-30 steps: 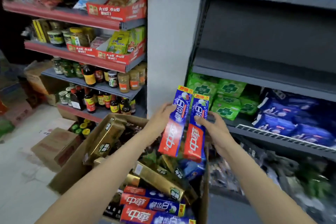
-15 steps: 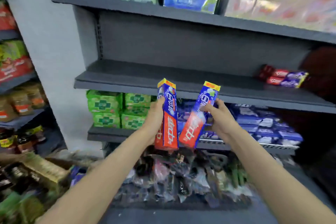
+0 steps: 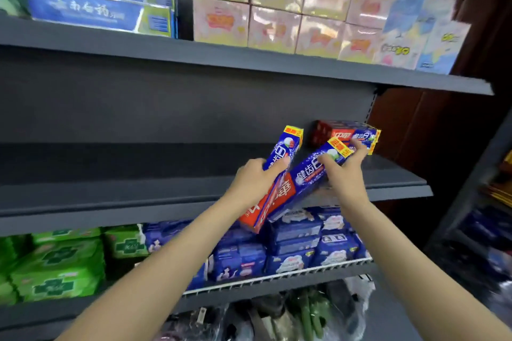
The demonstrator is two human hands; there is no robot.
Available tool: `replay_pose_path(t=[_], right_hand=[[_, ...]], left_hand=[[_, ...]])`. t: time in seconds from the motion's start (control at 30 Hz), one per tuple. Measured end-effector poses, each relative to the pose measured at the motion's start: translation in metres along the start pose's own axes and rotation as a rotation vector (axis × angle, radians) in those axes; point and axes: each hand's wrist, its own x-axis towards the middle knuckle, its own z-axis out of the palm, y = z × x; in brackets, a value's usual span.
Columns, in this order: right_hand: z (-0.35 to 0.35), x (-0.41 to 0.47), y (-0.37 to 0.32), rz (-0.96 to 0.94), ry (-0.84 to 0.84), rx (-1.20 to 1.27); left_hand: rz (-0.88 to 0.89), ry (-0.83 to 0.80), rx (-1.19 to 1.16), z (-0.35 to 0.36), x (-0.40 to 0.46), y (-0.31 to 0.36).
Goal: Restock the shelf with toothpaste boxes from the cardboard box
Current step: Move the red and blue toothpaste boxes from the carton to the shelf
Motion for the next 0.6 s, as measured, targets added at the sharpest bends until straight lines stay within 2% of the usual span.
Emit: replay_pose_path(t=[0.1, 0.27, 0.47, 0.6], right_hand=[[-0.029, 0.053, 0.003, -0.006, 0.073, 0.078], [-0.069, 0.132, 0.02, -0.077, 0.189, 0.076], [-0.106, 0.228, 0.048, -0.161, 0.016, 0.14], [-0.125, 0.283, 0.07, -0.155, -0.006, 0.093]], left_hand=[[-0.021, 0.031, -0.015, 0.028, 0.036, 0.01], [-0.028, 0.073, 0.018, 0.072, 0.092, 0.024], [-0.006, 0.191, -0.016, 0.137, 0.149, 0.043], [-0.084, 0.29, -0.088, 0.173, 0.173, 0.057]])
